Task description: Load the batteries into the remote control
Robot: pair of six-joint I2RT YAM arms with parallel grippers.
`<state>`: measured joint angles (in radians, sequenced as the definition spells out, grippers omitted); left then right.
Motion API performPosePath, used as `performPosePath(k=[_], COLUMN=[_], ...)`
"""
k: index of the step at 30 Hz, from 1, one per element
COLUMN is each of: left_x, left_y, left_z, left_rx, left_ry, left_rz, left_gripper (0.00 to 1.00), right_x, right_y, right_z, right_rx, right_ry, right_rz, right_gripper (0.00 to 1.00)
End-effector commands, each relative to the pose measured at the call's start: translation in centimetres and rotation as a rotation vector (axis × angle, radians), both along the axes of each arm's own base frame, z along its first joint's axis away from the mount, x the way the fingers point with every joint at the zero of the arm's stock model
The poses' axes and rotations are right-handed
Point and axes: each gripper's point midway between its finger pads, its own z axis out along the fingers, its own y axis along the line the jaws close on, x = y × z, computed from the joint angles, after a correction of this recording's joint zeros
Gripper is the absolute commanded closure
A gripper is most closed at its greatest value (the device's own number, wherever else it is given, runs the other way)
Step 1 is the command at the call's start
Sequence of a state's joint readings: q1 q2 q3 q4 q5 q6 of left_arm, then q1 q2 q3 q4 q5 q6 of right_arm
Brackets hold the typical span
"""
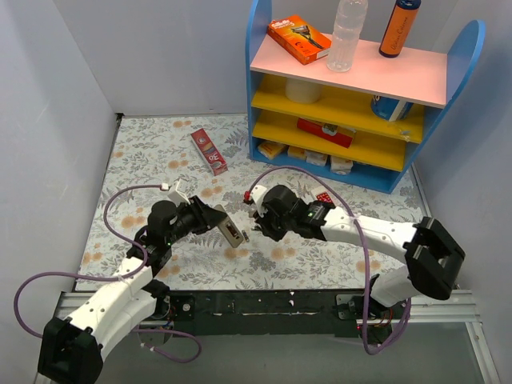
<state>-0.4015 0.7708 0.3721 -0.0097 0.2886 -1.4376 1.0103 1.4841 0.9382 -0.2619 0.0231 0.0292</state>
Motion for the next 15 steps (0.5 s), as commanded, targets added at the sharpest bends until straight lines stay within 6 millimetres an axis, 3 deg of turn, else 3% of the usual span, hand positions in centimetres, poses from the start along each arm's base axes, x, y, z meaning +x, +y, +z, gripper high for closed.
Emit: performPosePath(k=[1,7,15], left_x=[0.2,-0.1,-0.5], left_y=[-0.6,-1.1,-1.5], left_z=[3.0,3.2,3.6], left_rx=[-0.149,-0.213,-0.296], left_ry=[-0.107,-0.133,-0.154], left_rz=[0.010,-0.011,-0.029], left_gripper=[1.00,1.00,1.00], right_x=[-1.0,-2.2,-3.1], right_y=[0.1,2.8,4.9], right_z=[3.9,8.8,9.9], right_rx=[0.073,0.161,0.129], right_ry=[0.007,0.020,0.089], right_rz=[-0.015,0.028,0.048], right_gripper=[0.99,0.99,0.99])
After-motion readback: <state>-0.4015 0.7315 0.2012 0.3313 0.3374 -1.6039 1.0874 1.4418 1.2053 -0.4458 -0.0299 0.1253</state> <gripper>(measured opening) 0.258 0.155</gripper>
